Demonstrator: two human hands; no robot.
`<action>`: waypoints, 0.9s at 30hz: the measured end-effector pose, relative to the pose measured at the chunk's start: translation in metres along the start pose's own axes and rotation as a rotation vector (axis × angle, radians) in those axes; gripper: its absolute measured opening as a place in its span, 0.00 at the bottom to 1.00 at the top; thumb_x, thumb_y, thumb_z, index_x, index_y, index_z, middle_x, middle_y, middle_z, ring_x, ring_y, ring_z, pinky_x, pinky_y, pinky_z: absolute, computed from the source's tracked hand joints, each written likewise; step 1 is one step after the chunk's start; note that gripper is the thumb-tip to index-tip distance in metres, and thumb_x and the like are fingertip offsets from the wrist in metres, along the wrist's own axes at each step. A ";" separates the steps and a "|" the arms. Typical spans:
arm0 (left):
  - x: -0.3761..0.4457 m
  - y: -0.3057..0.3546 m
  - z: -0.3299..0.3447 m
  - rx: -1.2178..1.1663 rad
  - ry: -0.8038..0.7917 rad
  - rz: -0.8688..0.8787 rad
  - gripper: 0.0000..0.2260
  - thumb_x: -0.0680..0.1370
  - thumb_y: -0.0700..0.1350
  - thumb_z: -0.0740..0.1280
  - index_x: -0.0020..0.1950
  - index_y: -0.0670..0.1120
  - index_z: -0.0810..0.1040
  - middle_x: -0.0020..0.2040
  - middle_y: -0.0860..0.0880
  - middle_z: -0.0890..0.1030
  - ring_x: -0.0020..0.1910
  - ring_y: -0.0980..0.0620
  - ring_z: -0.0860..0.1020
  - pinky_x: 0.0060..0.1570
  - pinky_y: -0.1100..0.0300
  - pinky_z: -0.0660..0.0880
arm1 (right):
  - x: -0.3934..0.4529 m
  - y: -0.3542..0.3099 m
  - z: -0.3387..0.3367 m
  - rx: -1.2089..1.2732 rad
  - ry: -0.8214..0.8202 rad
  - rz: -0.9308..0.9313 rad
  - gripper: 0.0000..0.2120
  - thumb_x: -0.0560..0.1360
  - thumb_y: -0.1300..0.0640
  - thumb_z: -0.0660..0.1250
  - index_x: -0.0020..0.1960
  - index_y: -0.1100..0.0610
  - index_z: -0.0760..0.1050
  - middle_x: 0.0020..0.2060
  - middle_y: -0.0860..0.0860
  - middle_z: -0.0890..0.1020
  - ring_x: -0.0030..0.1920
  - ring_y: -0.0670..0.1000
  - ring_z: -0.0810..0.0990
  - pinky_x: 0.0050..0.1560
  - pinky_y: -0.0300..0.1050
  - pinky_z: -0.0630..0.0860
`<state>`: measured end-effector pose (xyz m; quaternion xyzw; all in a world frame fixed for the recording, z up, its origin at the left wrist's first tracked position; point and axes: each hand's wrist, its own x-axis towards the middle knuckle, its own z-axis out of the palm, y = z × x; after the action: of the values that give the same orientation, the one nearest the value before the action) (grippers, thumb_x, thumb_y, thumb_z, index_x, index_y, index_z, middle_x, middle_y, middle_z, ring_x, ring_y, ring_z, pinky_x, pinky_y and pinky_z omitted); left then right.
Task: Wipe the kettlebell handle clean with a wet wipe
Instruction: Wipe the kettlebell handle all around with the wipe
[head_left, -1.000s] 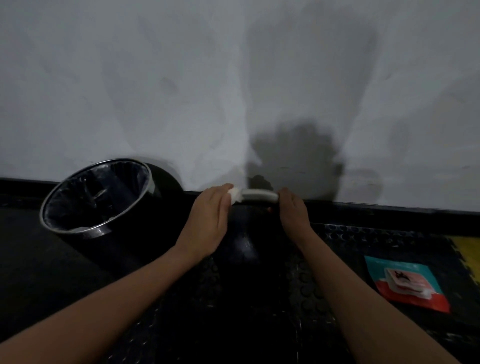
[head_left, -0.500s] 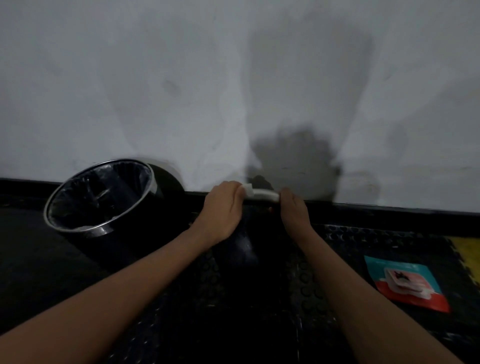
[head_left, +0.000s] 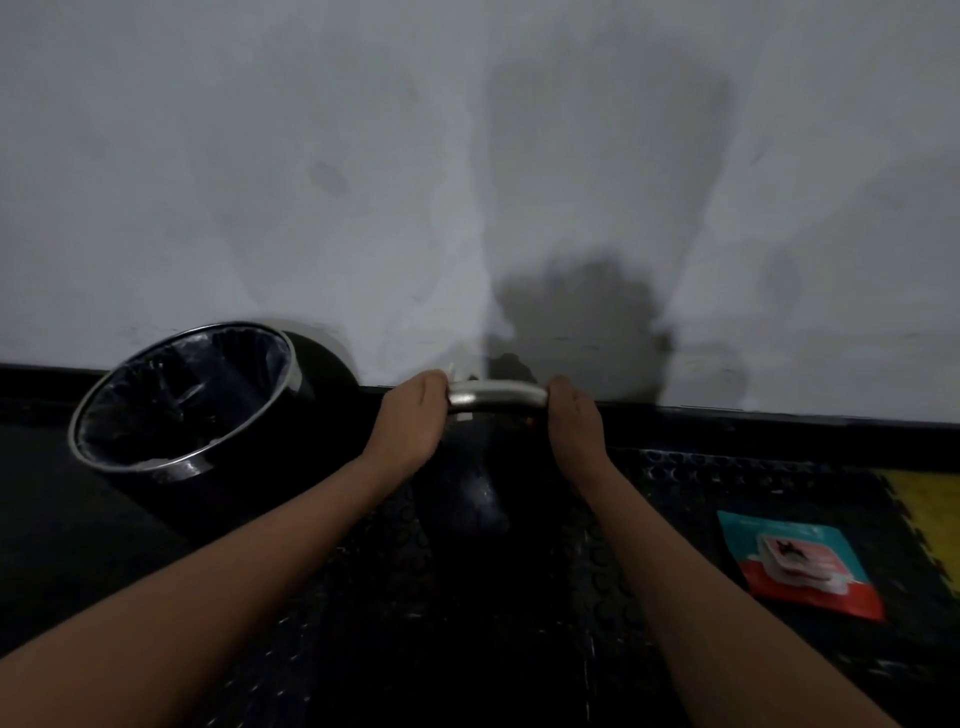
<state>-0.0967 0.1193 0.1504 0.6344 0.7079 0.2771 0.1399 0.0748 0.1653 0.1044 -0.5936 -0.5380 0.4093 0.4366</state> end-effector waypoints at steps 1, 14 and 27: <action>0.002 0.006 -0.001 0.048 0.006 0.120 0.16 0.83 0.43 0.50 0.46 0.38 0.74 0.46 0.39 0.78 0.47 0.41 0.76 0.51 0.50 0.71 | -0.001 0.001 0.000 -0.022 0.002 -0.004 0.19 0.80 0.50 0.51 0.33 0.55 0.67 0.39 0.62 0.77 0.42 0.53 0.72 0.44 0.44 0.64; -0.024 -0.008 0.003 -0.292 0.177 0.087 0.19 0.85 0.49 0.51 0.43 0.44 0.75 0.44 0.45 0.79 0.46 0.46 0.77 0.53 0.52 0.73 | 0.000 0.002 0.002 -0.030 0.010 0.028 0.20 0.80 0.51 0.51 0.31 0.53 0.65 0.43 0.65 0.79 0.42 0.55 0.74 0.42 0.43 0.62; -0.031 -0.004 0.012 0.208 0.142 0.417 0.16 0.83 0.43 0.55 0.68 0.39 0.71 0.61 0.44 0.75 0.59 0.45 0.72 0.67 0.50 0.66 | 0.001 0.003 0.000 -0.056 0.004 0.006 0.19 0.82 0.56 0.53 0.32 0.51 0.63 0.40 0.57 0.73 0.42 0.52 0.70 0.41 0.42 0.59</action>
<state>-0.0881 0.0915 0.1336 0.7568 0.5944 0.2694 -0.0365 0.0757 0.1661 0.1013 -0.6080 -0.5467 0.3942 0.4196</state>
